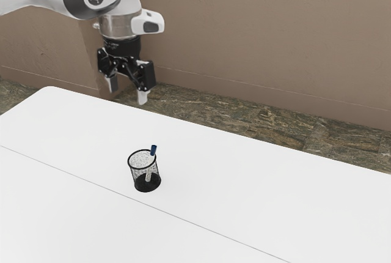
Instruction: Take the marker out of the pen holder and place it to the left of the pen holder.
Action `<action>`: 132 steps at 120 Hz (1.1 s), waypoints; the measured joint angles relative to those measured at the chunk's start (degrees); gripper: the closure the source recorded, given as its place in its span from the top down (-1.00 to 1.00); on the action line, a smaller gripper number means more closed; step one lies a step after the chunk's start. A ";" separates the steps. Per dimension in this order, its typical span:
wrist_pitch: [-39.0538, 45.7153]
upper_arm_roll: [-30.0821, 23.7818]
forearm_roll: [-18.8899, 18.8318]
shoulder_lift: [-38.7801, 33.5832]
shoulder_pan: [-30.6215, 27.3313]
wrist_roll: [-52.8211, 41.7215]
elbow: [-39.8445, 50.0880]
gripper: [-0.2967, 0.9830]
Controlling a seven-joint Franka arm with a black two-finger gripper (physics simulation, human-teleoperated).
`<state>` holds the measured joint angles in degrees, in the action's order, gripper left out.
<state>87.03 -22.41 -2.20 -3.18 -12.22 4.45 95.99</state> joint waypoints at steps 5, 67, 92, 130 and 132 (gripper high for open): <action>0.95 -0.04 -0.72 0.16 -0.01 0.12 0.13 0.53; 15.50 29.07 2.12 49.67 24.67 8.16 -35.49 0.54; 11.35 33.78 3.30 48.76 24.24 16.12 -35.14 0.54; 8.91 34.43 1.42 45.80 23.50 21.91 -27.75 0.54; 8.92 34.43 1.41 44.88 23.59 22.18 -26.45 0.54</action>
<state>95.95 12.02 -0.79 41.70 11.36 26.63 69.54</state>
